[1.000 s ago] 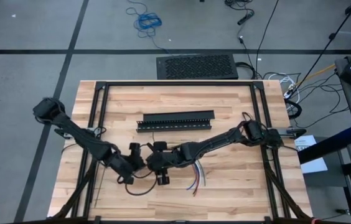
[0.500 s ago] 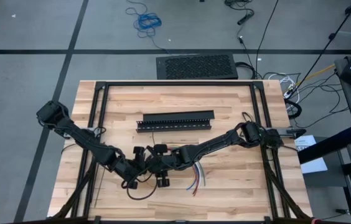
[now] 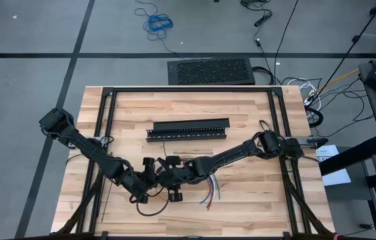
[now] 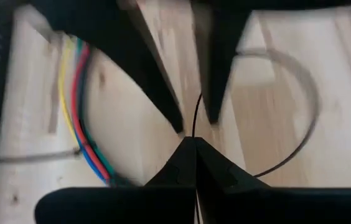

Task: Ziptie cables
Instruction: Wrap the cable wire using a zip tie

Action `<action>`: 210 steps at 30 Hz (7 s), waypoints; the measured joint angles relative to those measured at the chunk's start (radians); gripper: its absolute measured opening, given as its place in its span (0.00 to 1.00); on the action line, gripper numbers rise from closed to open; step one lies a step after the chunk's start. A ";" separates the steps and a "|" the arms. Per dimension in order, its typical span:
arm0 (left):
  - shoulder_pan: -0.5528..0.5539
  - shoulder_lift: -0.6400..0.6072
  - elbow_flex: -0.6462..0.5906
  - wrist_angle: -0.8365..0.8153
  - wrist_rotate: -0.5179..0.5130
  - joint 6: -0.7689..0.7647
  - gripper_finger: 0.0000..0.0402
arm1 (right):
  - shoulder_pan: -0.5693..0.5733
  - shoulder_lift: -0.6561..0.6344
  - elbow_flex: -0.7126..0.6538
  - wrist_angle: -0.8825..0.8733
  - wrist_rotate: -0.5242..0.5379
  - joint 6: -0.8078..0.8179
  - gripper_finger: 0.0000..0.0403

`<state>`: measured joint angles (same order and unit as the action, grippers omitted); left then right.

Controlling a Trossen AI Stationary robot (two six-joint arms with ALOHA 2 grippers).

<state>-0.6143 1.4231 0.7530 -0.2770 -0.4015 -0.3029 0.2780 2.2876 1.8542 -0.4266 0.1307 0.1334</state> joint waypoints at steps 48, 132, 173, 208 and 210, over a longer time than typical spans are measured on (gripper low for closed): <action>-0.427 -0.368 -0.380 0.269 -0.681 -0.257 0.10 | -0.035 -0.143 -0.614 1.094 0.071 0.187 0.00; 0.597 0.757 0.365 0.556 0.742 0.779 0.46 | 0.569 -0.573 -0.891 -0.138 0.517 1.480 0.00; 0.619 0.492 0.358 0.330 0.445 0.675 0.01 | 0.543 -0.303 -0.764 -0.199 0.844 1.737 0.00; 0.605 0.496 0.357 -0.141 0.320 0.361 0.40 | 0.575 -0.388 -0.764 -0.488 0.781 1.704 0.00; 0.607 0.527 0.358 -0.137 0.336 0.359 0.40 | 0.575 -0.388 -0.764 -0.486 0.780 1.703 0.00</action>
<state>-0.0071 1.9502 1.1113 -0.4138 -0.0660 0.0563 0.8528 1.8996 1.0901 -0.9123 0.9108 1.8362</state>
